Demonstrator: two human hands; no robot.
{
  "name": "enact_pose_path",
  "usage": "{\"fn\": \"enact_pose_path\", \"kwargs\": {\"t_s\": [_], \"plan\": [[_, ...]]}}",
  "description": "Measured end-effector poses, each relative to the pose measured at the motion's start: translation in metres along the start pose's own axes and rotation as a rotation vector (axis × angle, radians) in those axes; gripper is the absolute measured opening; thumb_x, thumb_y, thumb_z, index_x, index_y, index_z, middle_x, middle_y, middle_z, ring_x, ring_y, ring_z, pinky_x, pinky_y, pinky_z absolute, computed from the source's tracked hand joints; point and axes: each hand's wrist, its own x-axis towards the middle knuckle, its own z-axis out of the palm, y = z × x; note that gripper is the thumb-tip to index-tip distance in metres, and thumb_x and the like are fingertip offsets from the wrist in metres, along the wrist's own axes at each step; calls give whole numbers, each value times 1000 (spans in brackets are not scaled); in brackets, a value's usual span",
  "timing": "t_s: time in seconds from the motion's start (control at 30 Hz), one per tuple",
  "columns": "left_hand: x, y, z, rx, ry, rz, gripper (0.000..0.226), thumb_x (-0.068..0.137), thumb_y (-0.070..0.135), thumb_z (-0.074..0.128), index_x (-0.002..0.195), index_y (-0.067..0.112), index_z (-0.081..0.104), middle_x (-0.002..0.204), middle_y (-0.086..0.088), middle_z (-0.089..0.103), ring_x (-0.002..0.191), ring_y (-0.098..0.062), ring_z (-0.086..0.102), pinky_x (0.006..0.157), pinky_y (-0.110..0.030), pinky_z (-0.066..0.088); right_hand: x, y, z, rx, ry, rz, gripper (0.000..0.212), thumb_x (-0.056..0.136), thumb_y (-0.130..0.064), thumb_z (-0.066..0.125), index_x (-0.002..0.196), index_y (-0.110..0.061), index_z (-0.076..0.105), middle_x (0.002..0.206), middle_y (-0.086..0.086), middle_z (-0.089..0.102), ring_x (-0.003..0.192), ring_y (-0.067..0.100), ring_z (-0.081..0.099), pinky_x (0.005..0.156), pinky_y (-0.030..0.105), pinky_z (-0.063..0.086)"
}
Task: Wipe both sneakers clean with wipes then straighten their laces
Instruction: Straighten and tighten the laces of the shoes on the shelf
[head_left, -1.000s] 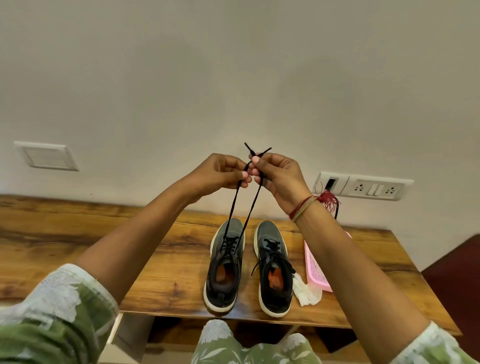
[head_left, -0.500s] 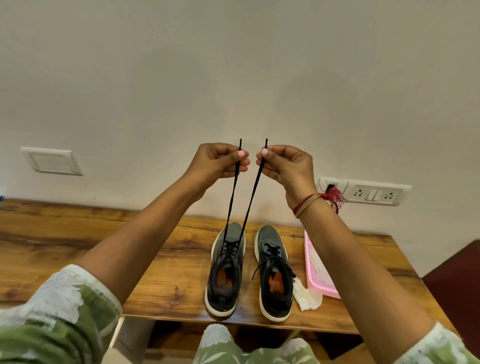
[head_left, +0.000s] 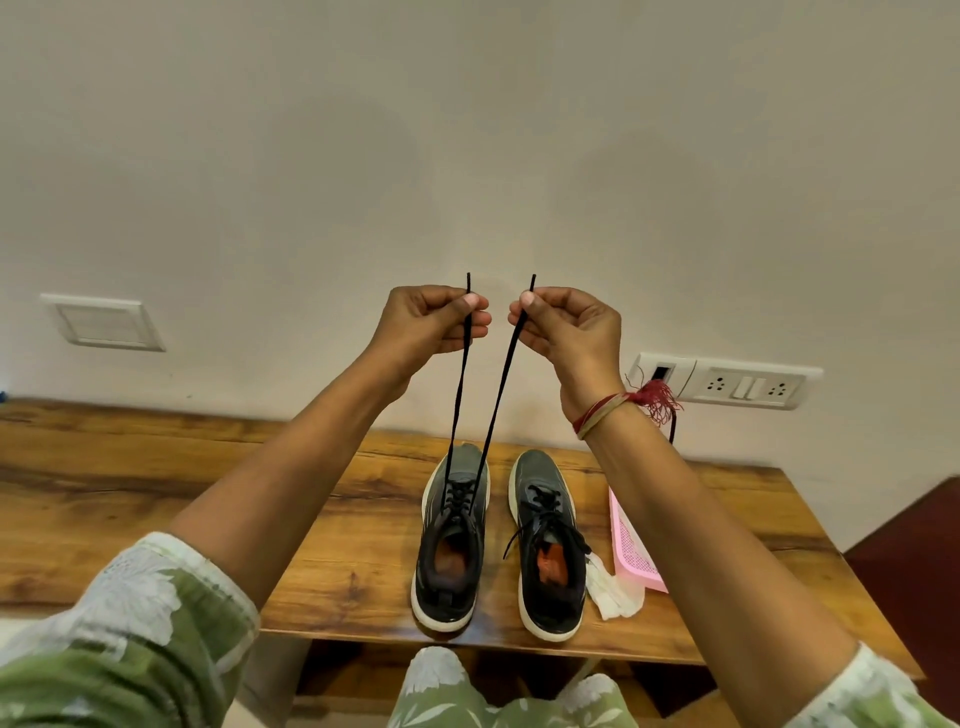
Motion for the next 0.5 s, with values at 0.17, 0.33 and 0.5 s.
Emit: {"fn": "enact_pose_path", "kwargs": {"t_s": [0.17,0.33,0.5], "plan": [[0,5,3,138,-39,72,12,89,14,65,99,14,71,94,-2,73,81,-14,72,73,-23,57,3,2,2,-100,30,27,2,84,-7,67,86,-7,67,74,8,67,59,12,63,61,24,54],[-3,7,3,216,-70,162,26,79,2,73,102,15,70,74,3,72,68,-13,70,68,-24,57,7,4,3,-313,-107,147,4,84,-6,66,85,-4,69,72,6,65,52,8,54,52,20,47],[-6,13,4,280,-50,139,45,74,6,80,102,18,47,70,-8,71,66,-19,71,65,-27,59,6,3,1,-158,-168,264,6,86,1,60,86,-1,65,79,9,63,53,8,53,55,19,50]]}}
